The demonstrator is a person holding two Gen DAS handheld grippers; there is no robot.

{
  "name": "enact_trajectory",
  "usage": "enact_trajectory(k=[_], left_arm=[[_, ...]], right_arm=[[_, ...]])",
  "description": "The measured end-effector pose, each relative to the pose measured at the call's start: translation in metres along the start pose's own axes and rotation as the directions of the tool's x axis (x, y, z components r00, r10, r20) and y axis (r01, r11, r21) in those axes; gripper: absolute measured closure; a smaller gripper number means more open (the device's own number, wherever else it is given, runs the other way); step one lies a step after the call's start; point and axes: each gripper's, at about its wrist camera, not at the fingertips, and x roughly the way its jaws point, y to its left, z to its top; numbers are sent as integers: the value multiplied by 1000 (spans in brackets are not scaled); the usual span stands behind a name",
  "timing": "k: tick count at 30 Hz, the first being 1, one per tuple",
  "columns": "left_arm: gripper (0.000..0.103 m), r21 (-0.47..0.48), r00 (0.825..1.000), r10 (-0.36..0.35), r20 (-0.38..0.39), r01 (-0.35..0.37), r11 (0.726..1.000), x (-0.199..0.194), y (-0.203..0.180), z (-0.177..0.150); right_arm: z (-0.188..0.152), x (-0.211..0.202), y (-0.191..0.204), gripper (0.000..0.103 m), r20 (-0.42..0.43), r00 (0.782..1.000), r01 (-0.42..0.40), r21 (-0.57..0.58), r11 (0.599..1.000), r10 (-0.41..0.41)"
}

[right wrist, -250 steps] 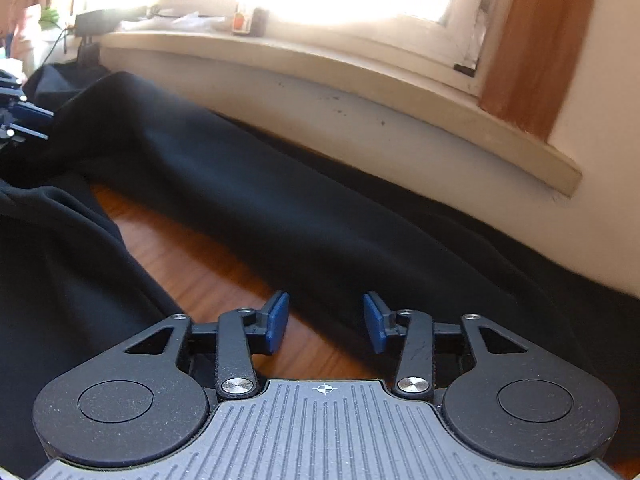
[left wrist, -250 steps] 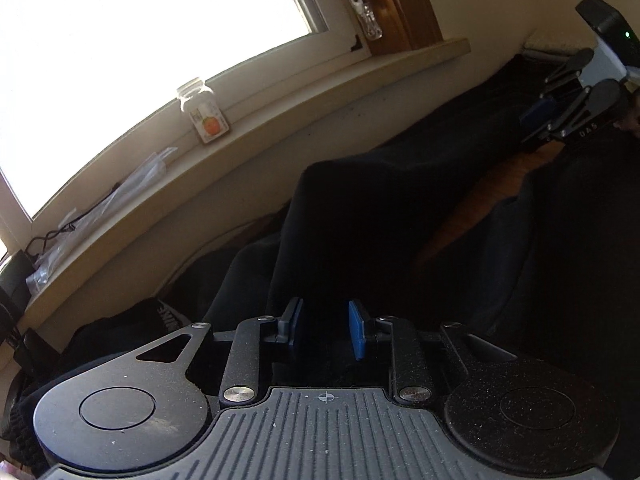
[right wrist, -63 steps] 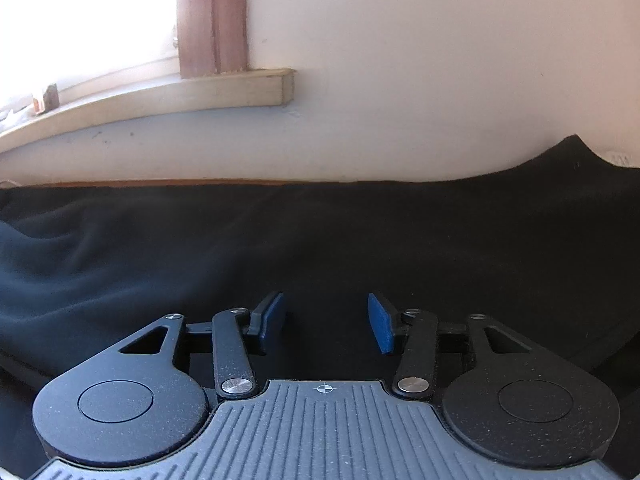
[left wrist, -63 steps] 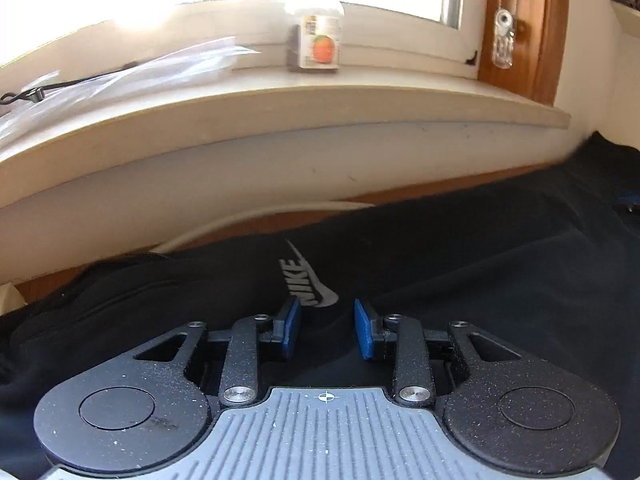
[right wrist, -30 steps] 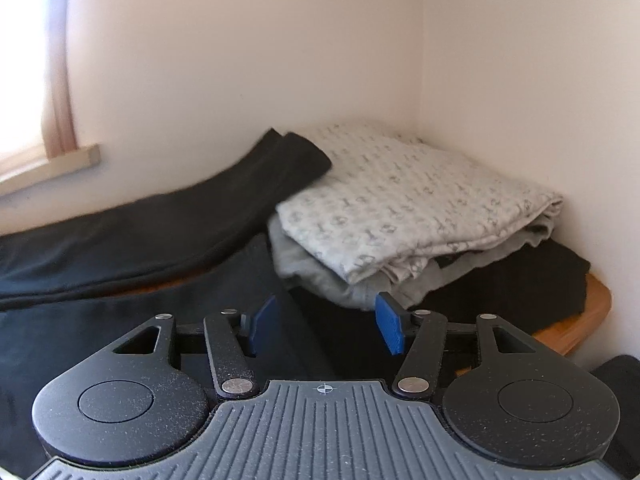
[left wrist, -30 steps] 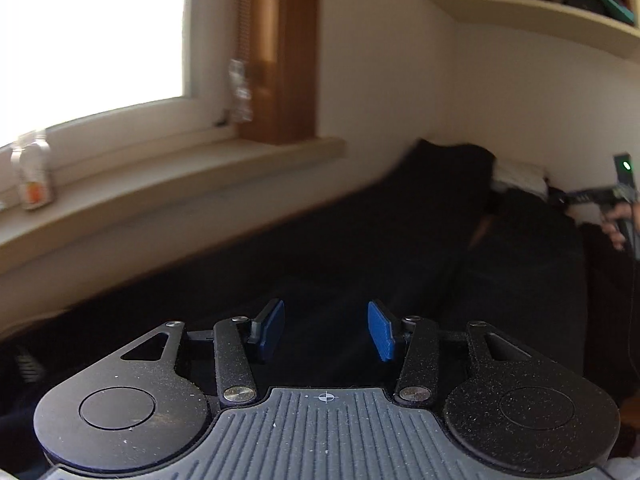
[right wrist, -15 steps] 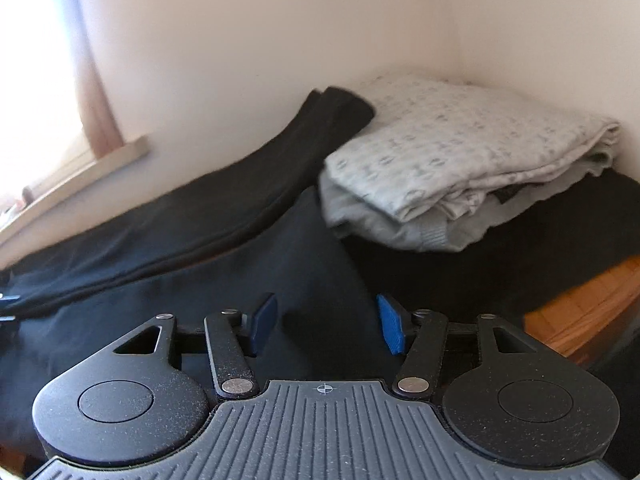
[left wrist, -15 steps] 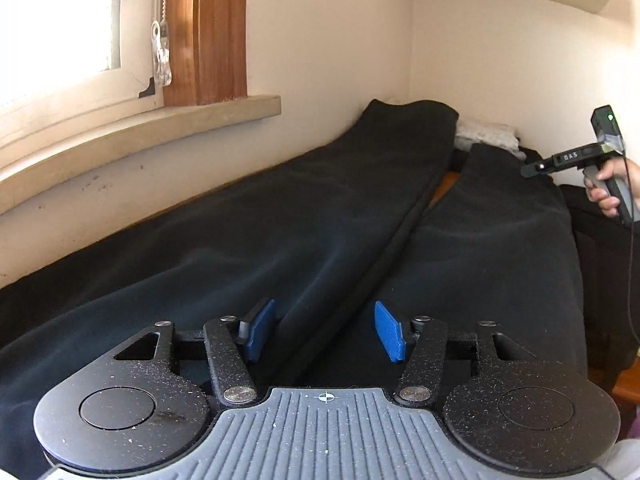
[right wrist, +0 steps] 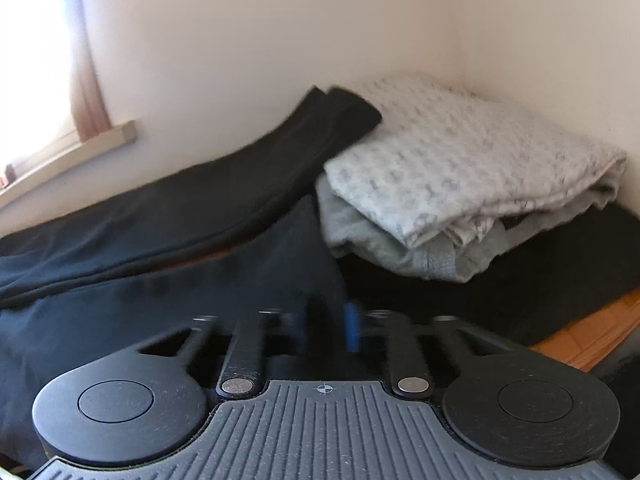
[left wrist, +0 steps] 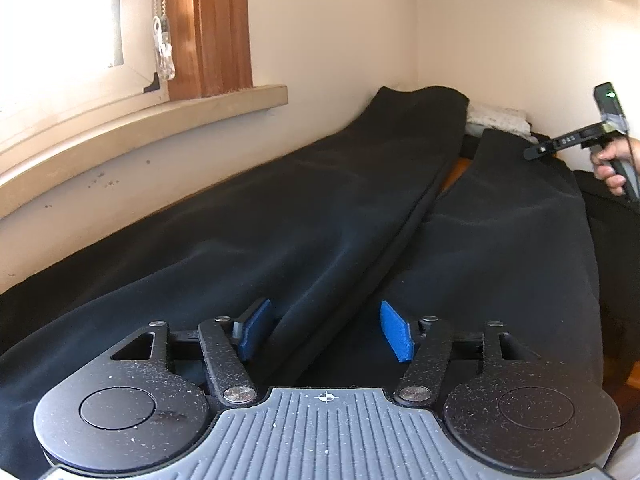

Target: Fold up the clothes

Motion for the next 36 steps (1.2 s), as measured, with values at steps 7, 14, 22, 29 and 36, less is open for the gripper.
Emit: enact_trajectory(k=[7, 14, 22, 29, 36], left_arm=[[38, -42, 998, -36, 52, 38, 998, -7, 1, 8], [34, -49, 995, -52, 85, 56, 997, -13, -10, 24], [33, -33, 1000, 6, 17, -6, 999, -8, 3, 14], [33, -69, 998, 56, 23, -55, 996, -54, 15, 2], [36, -58, 981, 195, 18, -194, 979, -105, 28, -11]], right_arm=[[37, -49, 47, 98, 226, 959, 223, -230, 947, -171], [81, -47, 25, 97, 276, 877, 448, -171, 877, -394], [48, 1, -3, 52, 69, 940, 337, -32, 941, -334], [20, 15, 54, 43, 96, 990, 111, -100, 989, -102], [14, 43, 139, 40, 53, 993, -95, -208, 974, 108]])
